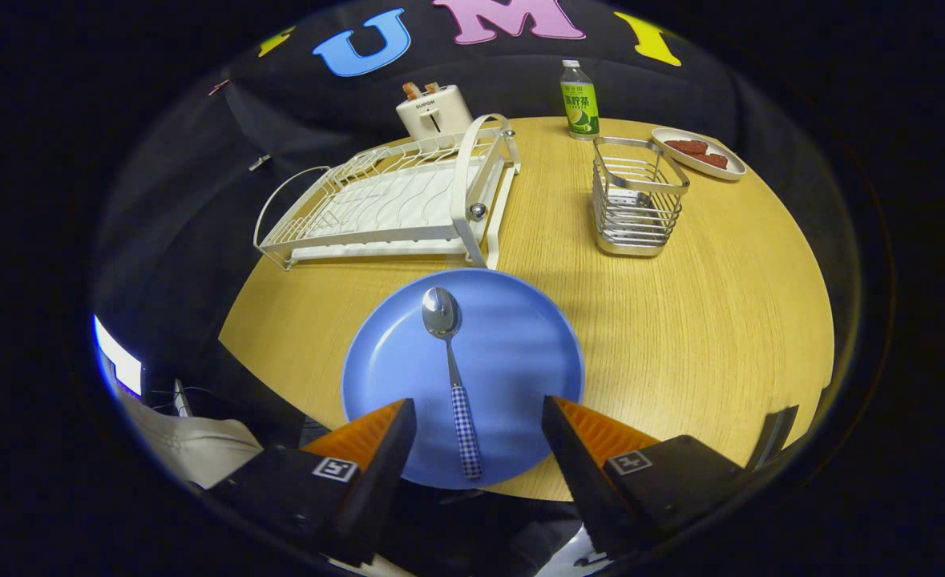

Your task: Take the plate from the dish rack, then take the spoon from the basket and place it into the plate.

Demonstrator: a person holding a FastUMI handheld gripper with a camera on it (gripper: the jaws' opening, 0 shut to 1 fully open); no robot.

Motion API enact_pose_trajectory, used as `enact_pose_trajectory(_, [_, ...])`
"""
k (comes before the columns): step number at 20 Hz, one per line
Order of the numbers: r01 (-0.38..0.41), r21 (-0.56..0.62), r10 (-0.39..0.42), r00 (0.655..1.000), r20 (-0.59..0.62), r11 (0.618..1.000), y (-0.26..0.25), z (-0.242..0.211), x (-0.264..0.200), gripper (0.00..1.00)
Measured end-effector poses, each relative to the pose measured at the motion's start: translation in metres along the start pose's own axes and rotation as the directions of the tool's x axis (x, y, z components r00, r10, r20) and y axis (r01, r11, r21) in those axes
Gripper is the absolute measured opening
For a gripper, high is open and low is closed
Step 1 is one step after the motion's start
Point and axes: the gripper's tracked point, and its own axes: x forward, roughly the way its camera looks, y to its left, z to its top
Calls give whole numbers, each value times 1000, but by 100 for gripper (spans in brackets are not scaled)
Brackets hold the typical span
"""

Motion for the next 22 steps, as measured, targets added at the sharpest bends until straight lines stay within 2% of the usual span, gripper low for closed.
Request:
enact_pose_trajectory(1, [5,-4,-5,1000,-4,1000,0,-1,2,100])
enact_pose_trajectory(6, [45,-34,-44,998,37,998,-4,20,-8,99])
enact_pose_trajectory(11, [116,-71,-99,974,201,991,-13,94,-40,99])
enact_pose_trajectory(16, [179,-91,-131,912,390,980,-23,185,-91,99])
enact_pose_trajectory(22, [275,-117,-161,804,572,954,-40,268,-172,98])
